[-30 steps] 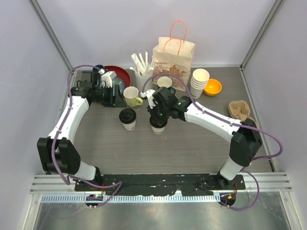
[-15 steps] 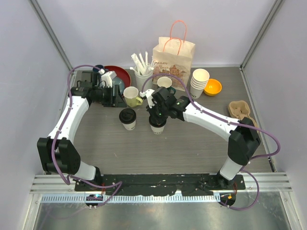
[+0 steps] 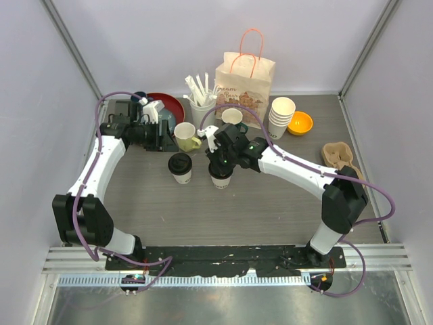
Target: Pack the takeout coffee
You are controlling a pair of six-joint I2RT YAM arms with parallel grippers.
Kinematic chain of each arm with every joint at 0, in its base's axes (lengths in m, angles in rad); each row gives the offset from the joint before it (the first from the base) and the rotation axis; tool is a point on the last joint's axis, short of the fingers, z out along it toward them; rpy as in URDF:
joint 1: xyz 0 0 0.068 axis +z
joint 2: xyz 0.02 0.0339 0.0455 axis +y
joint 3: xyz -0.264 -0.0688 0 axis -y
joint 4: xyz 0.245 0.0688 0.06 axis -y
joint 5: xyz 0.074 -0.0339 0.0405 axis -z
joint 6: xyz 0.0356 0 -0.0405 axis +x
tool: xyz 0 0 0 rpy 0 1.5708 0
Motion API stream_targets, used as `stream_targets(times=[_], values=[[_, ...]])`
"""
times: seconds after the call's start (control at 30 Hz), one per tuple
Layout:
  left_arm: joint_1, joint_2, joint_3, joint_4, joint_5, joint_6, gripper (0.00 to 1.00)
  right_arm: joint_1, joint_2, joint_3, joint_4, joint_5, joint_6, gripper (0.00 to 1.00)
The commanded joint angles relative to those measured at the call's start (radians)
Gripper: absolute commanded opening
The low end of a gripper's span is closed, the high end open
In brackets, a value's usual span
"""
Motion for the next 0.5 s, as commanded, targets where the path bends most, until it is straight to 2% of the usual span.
stream_targets(times=[0.0, 0.17, 0.37, 0.47], values=[[-0.004, -0.031, 0.004, 0.003, -0.002, 0.012, 0.56, 0.005, -0.004, -0.037, 0.004, 0.008, 0.018, 0.13], [-0.018, -0.032, 0.01, 0.003, -0.005, 0.012, 0.56, 0.005, -0.017, -0.019, 0.004, 0.003, 0.021, 0.18], [-0.038, -0.035, 0.029, -0.014, -0.015, 0.018, 0.56, 0.005, -0.037, 0.02, -0.008, -0.016, 0.024, 0.29], [-0.055, -0.034, 0.038, -0.023, -0.021, 0.021, 0.56, 0.005, -0.052, 0.037, -0.008, -0.03, 0.024, 0.31]])
